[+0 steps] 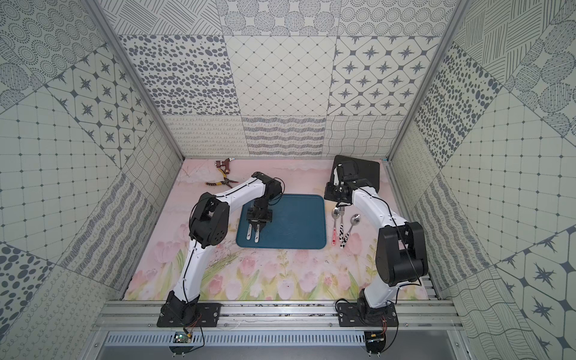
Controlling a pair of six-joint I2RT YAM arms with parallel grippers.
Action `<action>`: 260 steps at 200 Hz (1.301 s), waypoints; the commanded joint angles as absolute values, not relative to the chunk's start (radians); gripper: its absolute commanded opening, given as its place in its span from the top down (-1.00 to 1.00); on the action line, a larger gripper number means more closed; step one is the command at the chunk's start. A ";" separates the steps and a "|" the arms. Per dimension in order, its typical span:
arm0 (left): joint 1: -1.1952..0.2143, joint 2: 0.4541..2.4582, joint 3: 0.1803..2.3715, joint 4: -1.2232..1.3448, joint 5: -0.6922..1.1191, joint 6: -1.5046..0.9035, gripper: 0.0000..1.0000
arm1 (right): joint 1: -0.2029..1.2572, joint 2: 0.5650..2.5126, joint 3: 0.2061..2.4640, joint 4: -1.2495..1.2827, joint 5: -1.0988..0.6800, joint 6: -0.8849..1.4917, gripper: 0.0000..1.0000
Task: Set the spoon and fork side by side
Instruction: Place the spoon on the tray.
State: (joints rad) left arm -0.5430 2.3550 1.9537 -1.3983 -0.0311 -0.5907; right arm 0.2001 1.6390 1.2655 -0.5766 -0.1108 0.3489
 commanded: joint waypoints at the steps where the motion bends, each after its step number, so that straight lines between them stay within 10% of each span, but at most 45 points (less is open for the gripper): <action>1: -0.547 2.371 1.953 -1.391 -0.032 -0.567 1.00 | 0.195 1.606 1.255 -0.549 -0.104 0.353 1.00; 190: -0.533 2.464 2.089 -1.394 -0.042 -0.587 1.00 | 0.195 1.601 1.249 -0.549 -0.097 0.347 1.00; 260: -0.532 2.439 2.074 -1.366 -0.029 -0.587 0.54 | 0.195 1.592 1.243 -0.549 -0.087 0.345 0.85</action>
